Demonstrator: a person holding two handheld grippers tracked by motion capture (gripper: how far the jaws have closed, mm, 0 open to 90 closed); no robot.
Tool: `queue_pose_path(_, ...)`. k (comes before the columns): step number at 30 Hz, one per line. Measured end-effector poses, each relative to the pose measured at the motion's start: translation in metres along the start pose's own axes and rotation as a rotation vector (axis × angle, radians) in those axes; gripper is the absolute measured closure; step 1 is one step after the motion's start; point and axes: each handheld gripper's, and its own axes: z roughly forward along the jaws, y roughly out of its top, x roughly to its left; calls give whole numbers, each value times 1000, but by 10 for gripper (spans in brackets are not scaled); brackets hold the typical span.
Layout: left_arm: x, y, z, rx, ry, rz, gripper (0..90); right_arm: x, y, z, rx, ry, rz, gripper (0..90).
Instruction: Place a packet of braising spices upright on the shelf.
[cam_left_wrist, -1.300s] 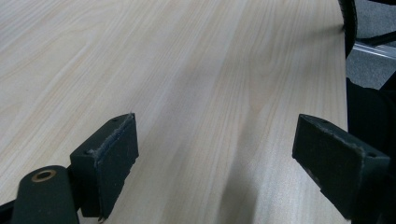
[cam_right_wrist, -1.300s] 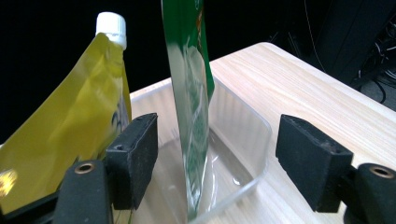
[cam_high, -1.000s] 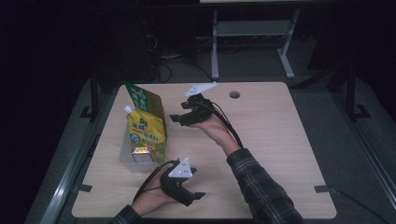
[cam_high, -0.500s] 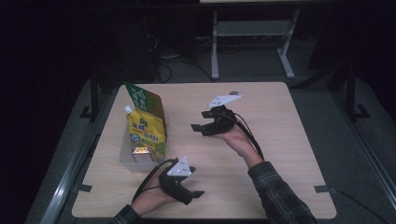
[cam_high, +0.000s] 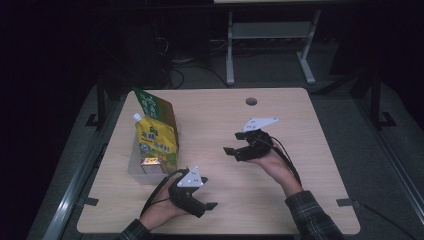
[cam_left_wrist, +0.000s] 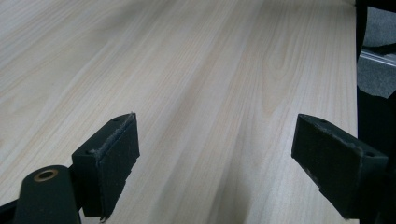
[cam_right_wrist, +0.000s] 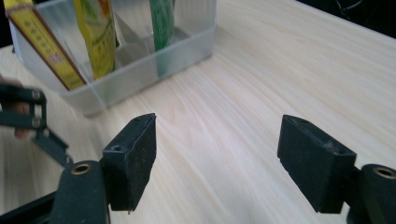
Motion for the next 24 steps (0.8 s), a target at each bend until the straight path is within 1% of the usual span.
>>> queue_pose_path(1,0,0,0,1,0,2,142,0,-4,-2,-3,-4,-1,278)
queue_pose_path(2,0,0,0,5,0,7,142,1,-11,-5,11,-3,7,274)
queue_pose_path(3,0,0,0,7,0,10,142,1,-11,-5,11,-3,7,274)
queue_pose_path(4,0,-1,1,9,-1,10,143,2,-16,-9,9,-2,5,273)
queue_pose_path(5,1,-1,1,15,0,16,143,2,-16,-9,9,-2,5,273)
queue_pose_path(8,1,-1,1,16,0,19,143,5,-25,-17,19,-7,7,272)
queue_pose_path(9,1,-1,1,17,1,21,143,6,-28,-19,11,-8,6,272)
queue_pose_path(10,2,-1,0,24,1,27,143,6,-30,-21,18,-6,13,271)
queue_pose_path(11,1,-1,1,17,0,15,143,6,-30,-21,18,-6,13,271)
queue_pose_path(12,1,-1,0,17,0,12,143,8,-36,-24,21,-9,5,269)
queue_pose_path(13,1,-2,0,10,-1,4,143,8,-36,-24,21,-9,5,269)
queue_pose_path(14,1,-2,0,11,-2,4,143,9,-39,-26,32,-14,5,268)
queue_pose_path(18,2,-2,-1,15,5,15,143,13,-50,-35,44,-15,7,266)
queue_pose_path(21,2,-2,-1,21,5,9,145,14,-59,-42,52,-27,-1,261)
queue_pose_path(23,2,-2,-1,25,6,12,145,13,-69,-48,58,-33,12,260)
queue_pose_path(24,2,-2,-1,27,4,12,145,13,-69,-48,58,-33,12,260)
